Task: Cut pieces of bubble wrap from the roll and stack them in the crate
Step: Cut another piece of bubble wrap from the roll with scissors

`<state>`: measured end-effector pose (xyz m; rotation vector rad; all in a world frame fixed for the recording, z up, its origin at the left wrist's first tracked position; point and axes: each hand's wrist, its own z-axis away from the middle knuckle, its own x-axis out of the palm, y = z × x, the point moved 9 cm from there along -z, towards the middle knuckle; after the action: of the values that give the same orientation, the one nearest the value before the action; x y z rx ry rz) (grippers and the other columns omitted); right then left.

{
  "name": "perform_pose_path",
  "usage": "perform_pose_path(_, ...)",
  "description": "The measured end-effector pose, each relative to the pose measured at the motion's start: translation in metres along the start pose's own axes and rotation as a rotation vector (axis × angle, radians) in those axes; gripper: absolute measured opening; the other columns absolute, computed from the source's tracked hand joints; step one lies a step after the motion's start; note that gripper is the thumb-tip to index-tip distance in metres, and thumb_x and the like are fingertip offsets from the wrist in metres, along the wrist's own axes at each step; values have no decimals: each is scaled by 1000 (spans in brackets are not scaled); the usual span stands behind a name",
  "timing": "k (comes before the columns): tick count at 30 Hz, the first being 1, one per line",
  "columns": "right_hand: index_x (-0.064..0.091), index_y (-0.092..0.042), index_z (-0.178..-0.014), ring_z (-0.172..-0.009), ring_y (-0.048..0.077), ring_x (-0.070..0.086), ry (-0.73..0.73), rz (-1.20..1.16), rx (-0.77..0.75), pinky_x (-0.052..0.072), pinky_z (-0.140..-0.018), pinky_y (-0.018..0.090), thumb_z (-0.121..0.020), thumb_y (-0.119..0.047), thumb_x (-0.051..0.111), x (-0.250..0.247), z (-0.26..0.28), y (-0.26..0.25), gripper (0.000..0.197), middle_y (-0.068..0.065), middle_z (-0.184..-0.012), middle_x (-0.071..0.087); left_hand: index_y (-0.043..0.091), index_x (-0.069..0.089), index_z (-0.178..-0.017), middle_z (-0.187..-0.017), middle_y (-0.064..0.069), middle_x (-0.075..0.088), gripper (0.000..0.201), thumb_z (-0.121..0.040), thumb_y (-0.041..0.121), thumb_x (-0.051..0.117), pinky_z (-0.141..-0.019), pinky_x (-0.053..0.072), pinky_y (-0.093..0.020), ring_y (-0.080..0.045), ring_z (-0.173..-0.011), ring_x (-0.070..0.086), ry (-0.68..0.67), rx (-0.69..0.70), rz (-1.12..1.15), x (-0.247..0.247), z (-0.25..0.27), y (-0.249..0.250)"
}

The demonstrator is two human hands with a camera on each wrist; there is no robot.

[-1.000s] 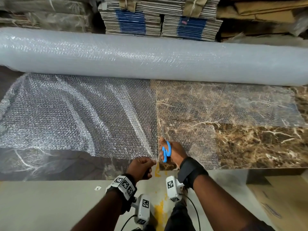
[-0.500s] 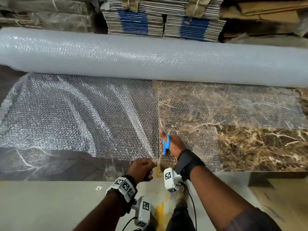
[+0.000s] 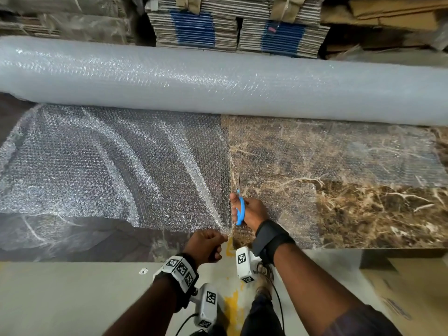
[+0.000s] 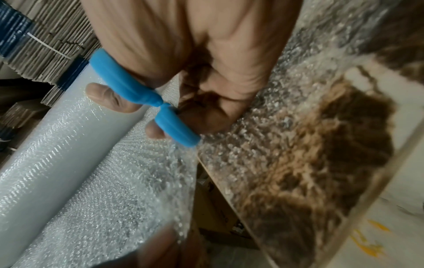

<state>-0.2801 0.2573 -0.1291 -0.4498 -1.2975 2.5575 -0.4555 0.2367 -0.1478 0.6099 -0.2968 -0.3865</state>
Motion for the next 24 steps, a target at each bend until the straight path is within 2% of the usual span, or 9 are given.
perform_pose_path(3,68,-14,-63,-59,24,65,-13,-35,-8,58,-66,39,-65,-77,70,-3,8,-2,63,9,-65,68,3,64,-73,-51,-9,49,20,-92,4,63,-43,42,-21,-16,-35,41,6,1,5,0,0,0)
perform_pose_path(7,69,0,-81,-57,24,60,-60,-107,2,53,-60,34,-78,-59,71,-6,18,1,60,11,-66,66,3,65,-75,-50,-9,49,18,-92,5,63,-43,42,-21,-16,-35,42,13,7,-8,-1,-1,0)
perform_pose_path(11,67,12,-101,-57,26,58,-82,-166,58,52,-58,35,-72,-54,74,-8,21,9,73,18,-74,65,2,64,-76,-50,-8,49,17,-93,5,62,-42,42,-21,-16,-35,41,12,11,-1,-1,2,1)
perform_pose_path(15,69,-1,-82,-56,26,58,-113,-101,69,52,-61,37,-55,-69,77,-13,27,7,74,14,-67,64,3,65,-75,-49,-8,50,18,-93,5,62,-42,42,-20,-15,-35,41,19,17,-1,-1,2,3)
perform_pose_path(17,68,-3,-85,-56,25,59,-137,-84,84,53,-58,35,-64,-60,81,-16,29,7,62,12,-68,65,4,64,-73,-49,-8,50,19,-92,6,63,-42,42,-21,-16,-35,42,21,19,-7,-1,2,3)
perform_pose_path(19,66,0,-96,-58,23,61,-175,-80,69,54,-59,36,-82,-35,77,-16,34,-1,39,11,-74,67,4,64,-73,-49,-7,51,19,-92,7,65,-42,43,-21,-15,-34,43,23,22,-20,-1,2,4)
perform_pose_path(20,65,1,-100,-61,24,62,-184,-78,49,55,-61,36,-83,-31,77,-17,37,-6,39,11,-76,68,4,63,-74,-49,-7,51,18,-91,8,65,-42,43,-21,-15,-34,43,25,24,-25,-1,2,4)
perform_pose_path(22,64,4,-104,-69,25,65,-193,-47,-9,58,-68,38,-74,-35,80,-25,40,-19,52,12,-81,70,3,61,-74,-48,-7,51,17,-90,8,66,-42,43,-21,-15,-34,43,28,26,-29,-1,2,4)
perform_pose_path(24,66,-2,-96,-70,22,67,-163,66,-71,58,-74,40,-73,-37,83,-39,37,-30,45,7,-82,71,3,60,-75,-48,-6,50,18,-90,8,67,-41,43,-20,-15,-33,42,26,26,-26,0,3,4)
